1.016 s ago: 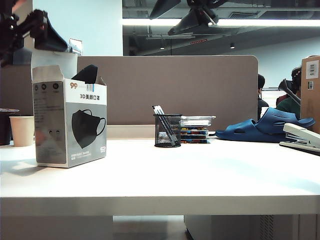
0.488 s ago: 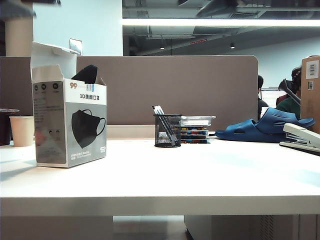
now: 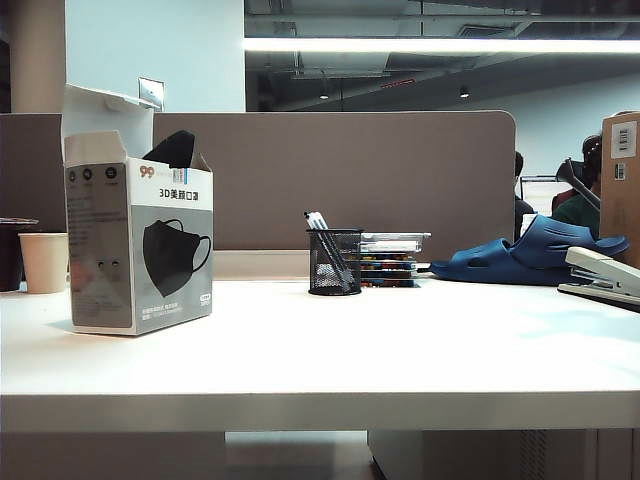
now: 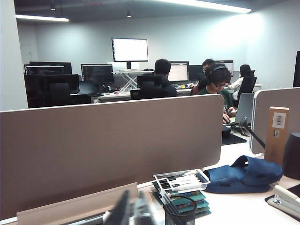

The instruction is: Put the mask into the mask box.

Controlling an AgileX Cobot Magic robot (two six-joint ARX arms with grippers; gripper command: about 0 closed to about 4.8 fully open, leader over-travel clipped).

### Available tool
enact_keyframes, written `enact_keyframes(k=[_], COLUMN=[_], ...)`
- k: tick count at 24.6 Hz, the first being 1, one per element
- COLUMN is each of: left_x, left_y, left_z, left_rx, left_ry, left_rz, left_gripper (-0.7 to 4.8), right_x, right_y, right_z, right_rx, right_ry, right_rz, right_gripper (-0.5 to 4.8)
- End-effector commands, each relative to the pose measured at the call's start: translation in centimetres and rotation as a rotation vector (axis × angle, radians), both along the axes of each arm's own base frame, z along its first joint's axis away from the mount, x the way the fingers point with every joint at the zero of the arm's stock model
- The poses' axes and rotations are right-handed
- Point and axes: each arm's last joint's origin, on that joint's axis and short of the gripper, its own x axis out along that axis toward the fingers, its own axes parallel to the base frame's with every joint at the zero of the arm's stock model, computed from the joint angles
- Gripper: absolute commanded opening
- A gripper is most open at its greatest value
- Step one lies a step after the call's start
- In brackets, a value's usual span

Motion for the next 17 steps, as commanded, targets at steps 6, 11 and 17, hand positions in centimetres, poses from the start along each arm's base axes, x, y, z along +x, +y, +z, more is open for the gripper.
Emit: enact_keyframes(k=[6, 11, 17], left_x=[-3.2, -5.5, -7.6], left_y=[0.0, 0.3, 0.7], left_z=[-0.7, -0.9, -1.2], left_rx=[0.061, 0.077, 0.047], left_ry=[0.121, 0.145, 0.172], left_rz=[0.015, 0.141, 0.296], left_gripper=[-0.06, -0.06, -0.06], right_x=[-6.5, -9.4, -12.0], right_y=[-2.2, -2.2, -2.6], right_z=[2.6, 1.1, -2.0], right_rx=[-0.085, -0.086, -0.088], right_ry=[-0.084, -0.080, -0.056], right_rz=[-0.151, -0.152, -0.175], right_gripper=[-0.05, -0.05, -0.05])
